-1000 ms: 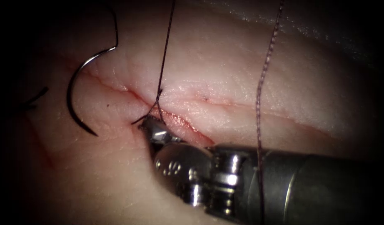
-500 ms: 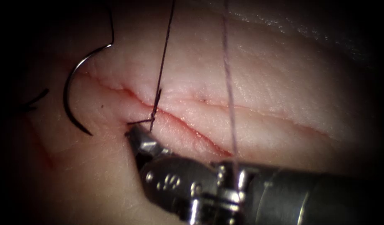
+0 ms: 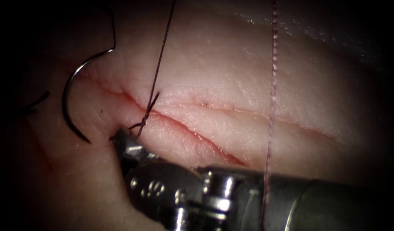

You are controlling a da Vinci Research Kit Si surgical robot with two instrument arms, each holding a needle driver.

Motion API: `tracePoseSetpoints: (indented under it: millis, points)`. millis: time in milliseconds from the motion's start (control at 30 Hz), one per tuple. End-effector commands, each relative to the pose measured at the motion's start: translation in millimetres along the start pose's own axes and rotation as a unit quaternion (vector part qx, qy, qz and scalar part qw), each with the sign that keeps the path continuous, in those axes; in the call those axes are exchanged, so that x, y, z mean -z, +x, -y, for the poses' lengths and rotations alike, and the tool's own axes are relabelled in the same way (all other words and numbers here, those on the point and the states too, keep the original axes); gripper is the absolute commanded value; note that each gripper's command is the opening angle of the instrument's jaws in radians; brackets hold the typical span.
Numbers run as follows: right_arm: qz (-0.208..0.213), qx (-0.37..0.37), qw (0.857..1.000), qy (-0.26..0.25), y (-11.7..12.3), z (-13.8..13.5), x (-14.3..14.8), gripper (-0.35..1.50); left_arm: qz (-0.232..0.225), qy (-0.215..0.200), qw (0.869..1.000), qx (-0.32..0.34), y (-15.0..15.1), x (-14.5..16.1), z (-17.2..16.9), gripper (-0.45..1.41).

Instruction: Wound Closure

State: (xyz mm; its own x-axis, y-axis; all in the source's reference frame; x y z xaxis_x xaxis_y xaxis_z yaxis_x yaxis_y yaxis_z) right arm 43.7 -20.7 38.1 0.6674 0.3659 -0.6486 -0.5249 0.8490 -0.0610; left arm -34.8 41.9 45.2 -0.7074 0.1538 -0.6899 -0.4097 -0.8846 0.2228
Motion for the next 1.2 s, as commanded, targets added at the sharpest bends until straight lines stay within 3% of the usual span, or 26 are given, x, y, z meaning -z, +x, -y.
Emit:
tracePoseSetpoints:
  millis: [33,167,367,600,833,1000,1200]
  points:
    - [0.0,-0.003,1.0,-0.001,0.1,-0.4,-2.1,-0.35,0.0,0.001,1.0,-0.002,0.4,-0.9,0.2,-0.45]
    - [-0.005,0.001,1.0,0.006,-0.7,-0.7,-5.3,-0.35,0.004,0.005,1.0,-0.01,0.9,-1.7,0.7,-0.45]
    - [0.003,-0.011,1.0,0.015,-1.8,0.0,-7.0,-0.35,0.015,0.015,0.999,-0.031,1.3,-3.1,1.5,-0.45]
    - [0.01,-0.019,1.0,0.02,-2.9,0.3,-6.8,-0.35,0.025,0.028,0.998,-0.056,1.7,-4.9,1.4,-0.45]
    - [0.04,-0.037,0.997,0.048,-4.2,3.2,-5.7,-0.35,0.04,0.038,0.996,-0.074,3.1,-6.4,1.3,-0.45]
    - [0.045,-0.04,0.996,0.061,-4.0,4.6,-5.5,-0.35,0.041,0.04,0.995,-0.078,3.9,-7.1,1.8,-0.45]
    - [0.046,-0.045,0.996,0.061,-3.7,4.3,-5.3,-0.35,0.04,0.04,0.995,-0.077,4.1,-7.3,1.8,-0.45]
